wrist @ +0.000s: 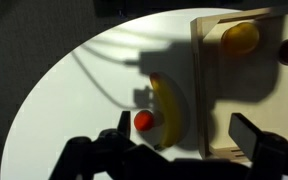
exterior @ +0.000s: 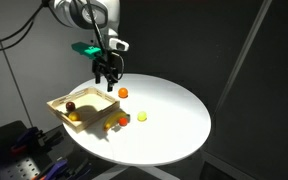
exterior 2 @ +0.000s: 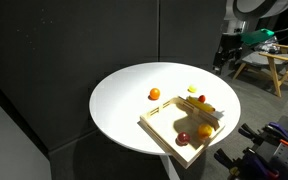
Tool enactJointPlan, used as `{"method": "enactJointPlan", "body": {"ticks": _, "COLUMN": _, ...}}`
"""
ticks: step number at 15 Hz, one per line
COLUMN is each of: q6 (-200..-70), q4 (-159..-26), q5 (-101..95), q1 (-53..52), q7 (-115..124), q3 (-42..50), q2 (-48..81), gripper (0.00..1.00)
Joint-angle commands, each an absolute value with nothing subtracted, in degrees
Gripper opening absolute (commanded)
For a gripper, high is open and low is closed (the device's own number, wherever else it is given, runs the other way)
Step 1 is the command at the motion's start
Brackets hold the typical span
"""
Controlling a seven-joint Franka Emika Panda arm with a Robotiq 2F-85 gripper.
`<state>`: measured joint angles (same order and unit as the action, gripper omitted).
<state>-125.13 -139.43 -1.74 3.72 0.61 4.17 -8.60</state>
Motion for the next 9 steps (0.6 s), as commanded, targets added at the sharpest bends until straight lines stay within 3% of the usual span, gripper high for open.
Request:
{"method": "enactJointPlan", "body": {"ticks": 1, "q6": -122.73, "q4": -141.34, "q5": -2.85, "q1": 4.33, "q7": 1.65, "q3": 4.09, "q2": -13.29, "gripper": 1.0}}
{"method": "enactJointPlan", "body": {"ticks": 9, "q6": -120.5, "q4": -142.49, "q5": -2.35, "q1": 4.38, "q7": 0.99, "q3": 4.17, "q2": -18.4, "gripper": 1.0}}
